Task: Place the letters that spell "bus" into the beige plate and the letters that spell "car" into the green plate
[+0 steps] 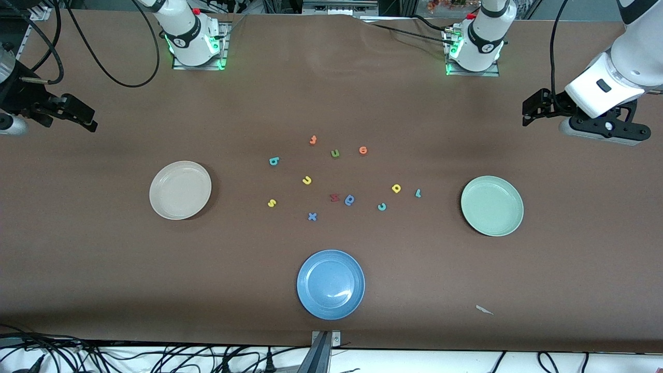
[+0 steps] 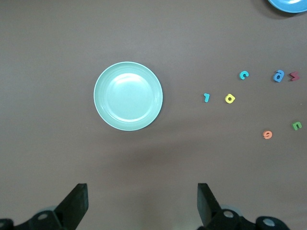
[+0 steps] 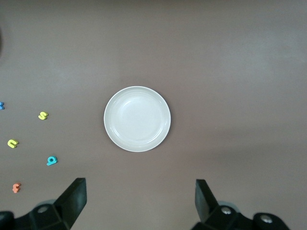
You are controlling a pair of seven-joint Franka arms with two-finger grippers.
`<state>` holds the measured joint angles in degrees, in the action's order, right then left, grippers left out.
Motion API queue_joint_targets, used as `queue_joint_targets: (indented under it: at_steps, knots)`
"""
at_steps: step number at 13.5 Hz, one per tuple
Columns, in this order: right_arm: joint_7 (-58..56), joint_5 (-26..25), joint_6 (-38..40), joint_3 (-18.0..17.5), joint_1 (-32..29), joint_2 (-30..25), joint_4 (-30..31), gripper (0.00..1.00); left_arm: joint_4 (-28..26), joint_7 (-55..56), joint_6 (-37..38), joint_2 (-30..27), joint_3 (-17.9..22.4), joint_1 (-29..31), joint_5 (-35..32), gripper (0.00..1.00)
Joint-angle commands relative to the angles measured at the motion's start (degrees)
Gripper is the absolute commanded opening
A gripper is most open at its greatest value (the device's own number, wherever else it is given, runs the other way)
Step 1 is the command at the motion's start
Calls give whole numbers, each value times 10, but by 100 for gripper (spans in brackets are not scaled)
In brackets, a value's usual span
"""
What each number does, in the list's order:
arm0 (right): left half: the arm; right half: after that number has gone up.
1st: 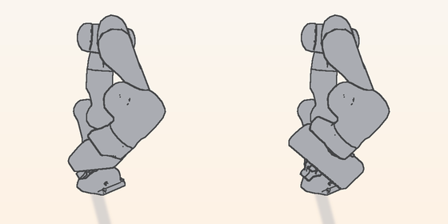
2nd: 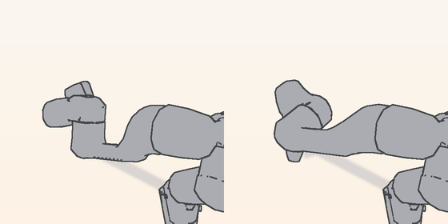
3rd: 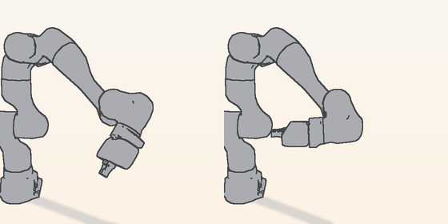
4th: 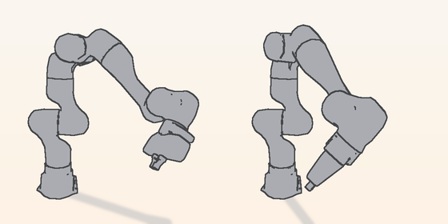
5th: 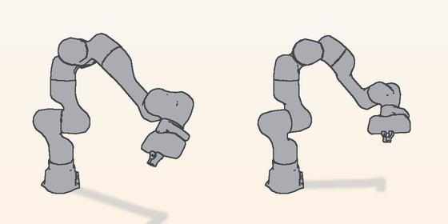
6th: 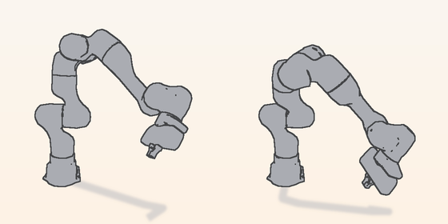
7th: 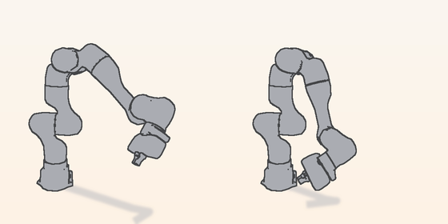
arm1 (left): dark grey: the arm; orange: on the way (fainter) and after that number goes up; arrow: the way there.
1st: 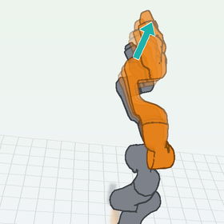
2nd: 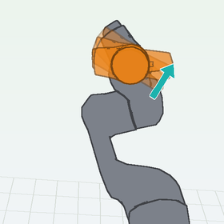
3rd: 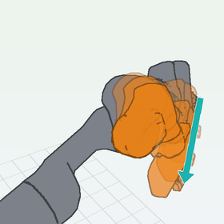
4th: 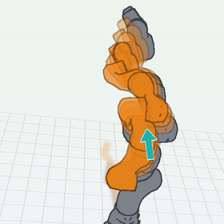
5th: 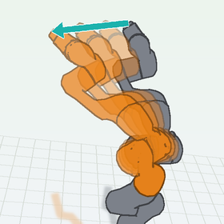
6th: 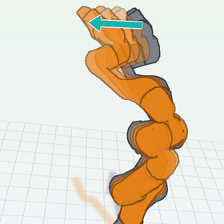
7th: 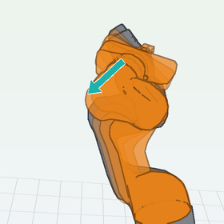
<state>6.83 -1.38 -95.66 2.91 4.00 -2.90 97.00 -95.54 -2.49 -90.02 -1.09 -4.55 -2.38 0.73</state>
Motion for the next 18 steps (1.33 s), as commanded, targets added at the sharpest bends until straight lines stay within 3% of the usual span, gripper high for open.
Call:
queue_joint_targets:
  at_steps: [1,11,18]
  knots:
    - [-3,-4,6,0,0,3,-12,100,8,-9,12,-4,-1,0,-10,100]
    - [-3,-4,6,0,0,3,-12,100,7,-6,12,9,-2,-5,-10,100]
    - [-4,-3,7,0,0,3,-12,100,8,-9,-7,76,-63,-12,-9,100]
